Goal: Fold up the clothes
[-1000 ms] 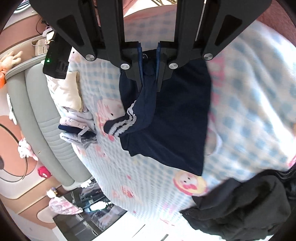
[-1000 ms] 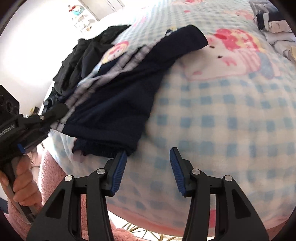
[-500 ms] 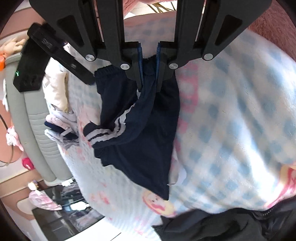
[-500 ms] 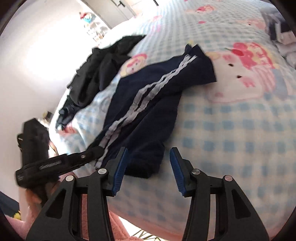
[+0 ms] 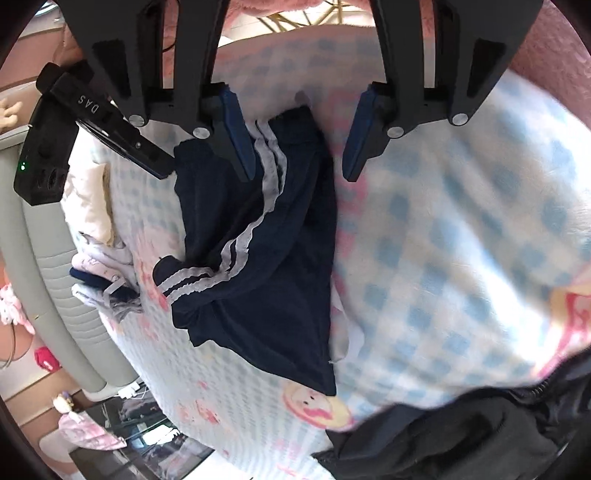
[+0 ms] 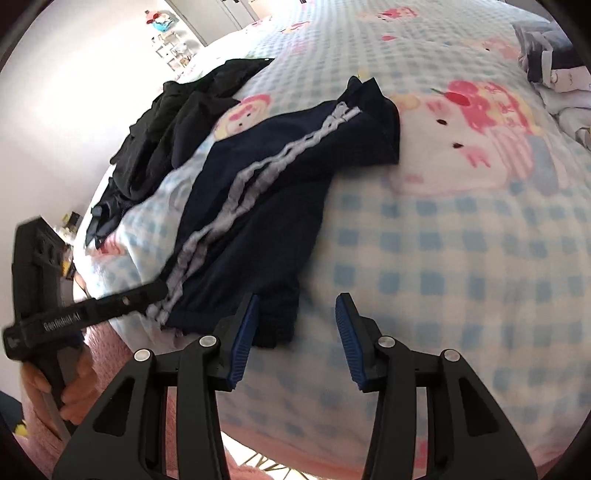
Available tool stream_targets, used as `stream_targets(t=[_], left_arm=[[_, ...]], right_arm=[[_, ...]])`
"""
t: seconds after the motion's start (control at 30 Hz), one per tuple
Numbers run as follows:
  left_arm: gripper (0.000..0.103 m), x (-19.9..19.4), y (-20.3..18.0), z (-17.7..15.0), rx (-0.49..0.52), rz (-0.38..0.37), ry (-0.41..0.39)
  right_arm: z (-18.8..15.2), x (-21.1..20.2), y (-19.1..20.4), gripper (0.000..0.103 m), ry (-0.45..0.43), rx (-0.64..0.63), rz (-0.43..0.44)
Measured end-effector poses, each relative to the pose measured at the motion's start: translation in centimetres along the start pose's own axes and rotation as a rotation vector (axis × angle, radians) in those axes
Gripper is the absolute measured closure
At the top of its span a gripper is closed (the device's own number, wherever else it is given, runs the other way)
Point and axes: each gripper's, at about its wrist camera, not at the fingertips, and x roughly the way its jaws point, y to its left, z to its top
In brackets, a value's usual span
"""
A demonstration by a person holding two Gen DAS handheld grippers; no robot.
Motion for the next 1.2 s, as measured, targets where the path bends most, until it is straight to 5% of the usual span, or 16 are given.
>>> stream_targets(t=[0.2,0.3,0.57,0.73,0.9,1.2], left_arm=[[0.056,1.9,0.5,-0.1,-0.027,0.022,0.034],[0.058,1.8,0.7,-0.4,-0.038,0.010,0.030],[0.058,2.0,0.9,-0.1,-0.033,-0.099,0.060],[0.074,2.4,-0.7,-0.1,-0.002,-0.079,0.044],[0.076,2.4,-1.5,-0.3,0.044,-0.077,0.041],[0.077,0.6,0.2,-1.4,0.020,-0.143,0.046]], right_arm=[[0.5,3.9,0.2,0.060,0.102,-0.004,0.008],[-0.2,3.7,0.0,0.076,0.074,-0.004,-0.048],[0.1,3.3,0.0,0.075,0.072,0.031,0.046],[0.1,3.9,0.5,0.083,0.090,0.020,0.020],[-0.3,2.5,1.4,0.092,0.079,-0.019,0.023],[-1.2,0.2,2.1,0.092,0.088,0.018,0.091]])
